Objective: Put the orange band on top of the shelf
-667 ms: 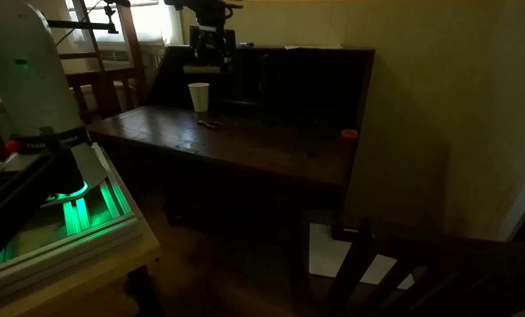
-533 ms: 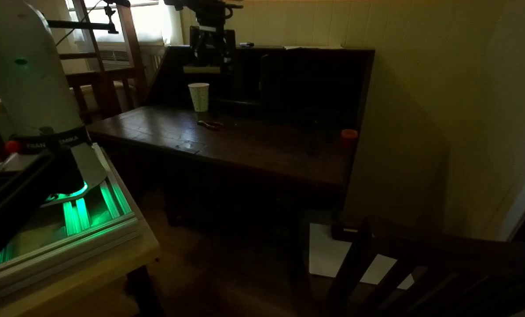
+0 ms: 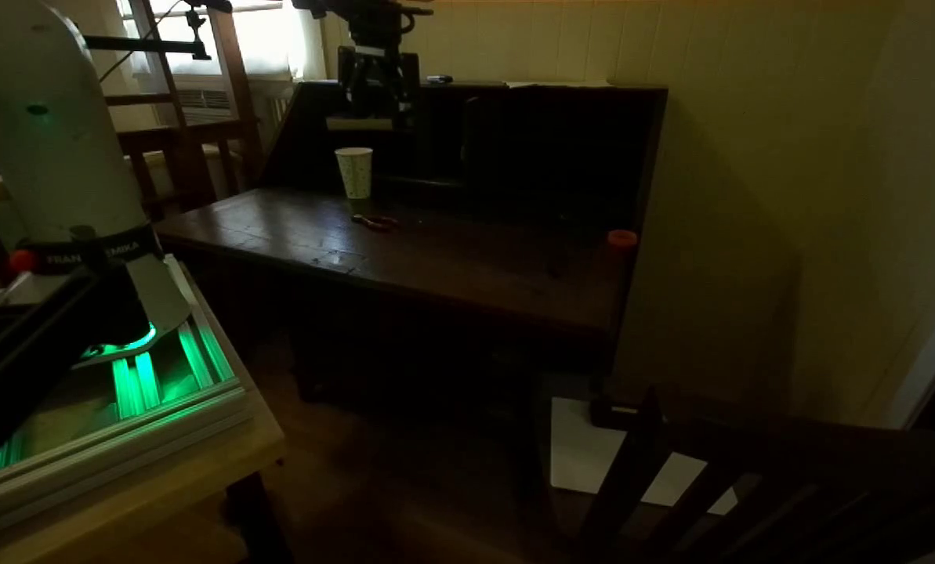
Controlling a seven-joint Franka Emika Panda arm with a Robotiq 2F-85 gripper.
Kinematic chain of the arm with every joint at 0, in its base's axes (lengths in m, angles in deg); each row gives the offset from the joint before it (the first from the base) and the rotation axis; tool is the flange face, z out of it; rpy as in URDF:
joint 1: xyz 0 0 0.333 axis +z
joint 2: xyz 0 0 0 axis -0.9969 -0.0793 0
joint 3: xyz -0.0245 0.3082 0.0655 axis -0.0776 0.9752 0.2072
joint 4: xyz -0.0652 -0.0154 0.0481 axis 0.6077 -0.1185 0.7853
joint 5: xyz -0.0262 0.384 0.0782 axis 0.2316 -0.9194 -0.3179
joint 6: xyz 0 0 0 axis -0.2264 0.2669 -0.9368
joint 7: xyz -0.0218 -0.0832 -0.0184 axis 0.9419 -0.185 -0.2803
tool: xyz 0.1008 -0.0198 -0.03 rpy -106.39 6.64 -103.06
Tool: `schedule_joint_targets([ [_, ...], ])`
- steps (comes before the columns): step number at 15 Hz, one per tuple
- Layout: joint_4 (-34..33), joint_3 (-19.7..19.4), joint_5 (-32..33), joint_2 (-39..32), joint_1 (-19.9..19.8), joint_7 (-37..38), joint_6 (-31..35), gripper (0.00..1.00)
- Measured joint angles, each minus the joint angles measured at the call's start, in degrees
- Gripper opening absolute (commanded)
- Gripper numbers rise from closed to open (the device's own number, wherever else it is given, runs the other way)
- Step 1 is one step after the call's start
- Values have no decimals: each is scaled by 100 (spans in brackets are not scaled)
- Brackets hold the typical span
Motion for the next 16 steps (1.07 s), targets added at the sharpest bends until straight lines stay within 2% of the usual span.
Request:
schedule_joint_targets([
  [5, -19, -17, 9, -32, -28, -71, 117, 100],
  [7, -80, -187, 47, -152, -58, -690, 562, 100],
  [9, -278, -551, 46, -385, -37, -1566, 1027, 100],
  [11, -602, -1062, -18, -692, 157, -2461, 1422, 100],
  [14, -1183, -1834, -426, -1174, 728, -3783, 1830, 100],
  [16, -1553, -2342, -971, -1453, 1279, -4648, 1985, 100],
])
